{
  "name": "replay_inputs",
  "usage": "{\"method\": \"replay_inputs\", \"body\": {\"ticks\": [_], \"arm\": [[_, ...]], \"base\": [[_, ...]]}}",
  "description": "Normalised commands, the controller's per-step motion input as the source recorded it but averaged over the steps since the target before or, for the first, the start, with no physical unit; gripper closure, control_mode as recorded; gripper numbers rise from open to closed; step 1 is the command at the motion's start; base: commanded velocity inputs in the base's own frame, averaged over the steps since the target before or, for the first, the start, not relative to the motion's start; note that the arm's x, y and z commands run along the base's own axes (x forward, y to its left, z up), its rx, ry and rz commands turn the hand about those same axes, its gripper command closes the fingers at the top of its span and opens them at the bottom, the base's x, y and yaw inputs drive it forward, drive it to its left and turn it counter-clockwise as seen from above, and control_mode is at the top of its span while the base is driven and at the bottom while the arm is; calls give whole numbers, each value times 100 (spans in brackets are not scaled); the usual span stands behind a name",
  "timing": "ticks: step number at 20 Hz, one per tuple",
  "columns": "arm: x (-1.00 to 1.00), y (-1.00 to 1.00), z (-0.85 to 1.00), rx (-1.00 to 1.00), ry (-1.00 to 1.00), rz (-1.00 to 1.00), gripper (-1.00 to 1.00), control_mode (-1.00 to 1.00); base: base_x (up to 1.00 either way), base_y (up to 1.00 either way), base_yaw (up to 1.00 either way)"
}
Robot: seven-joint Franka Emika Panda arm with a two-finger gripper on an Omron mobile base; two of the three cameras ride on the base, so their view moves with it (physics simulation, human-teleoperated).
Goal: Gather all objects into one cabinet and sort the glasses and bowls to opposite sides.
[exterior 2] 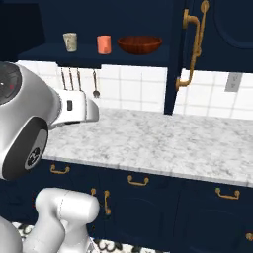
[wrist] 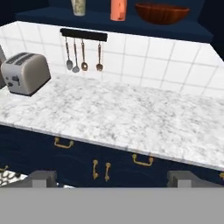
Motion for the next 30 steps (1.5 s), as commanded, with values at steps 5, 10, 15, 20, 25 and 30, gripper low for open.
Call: {"method": "replay_inputs", "body": {"ticks": [5,10,15,20,25,30], "arm": [[0,0,0,0,0,0,-100,100],[0,0,0,0,0,0,-100,100],[0,0,0,0,0,0,-100,100],[0,0,0,0,0,0,-100,100],[0,0,0,0,0,0,-100,100],[0,0,0,0,0,0,-100,100]], "base": [[-100,-3,10],[-68,1,61],[-8,34,87],[0,46,88],[0,53,84],[0,55,72]]}}
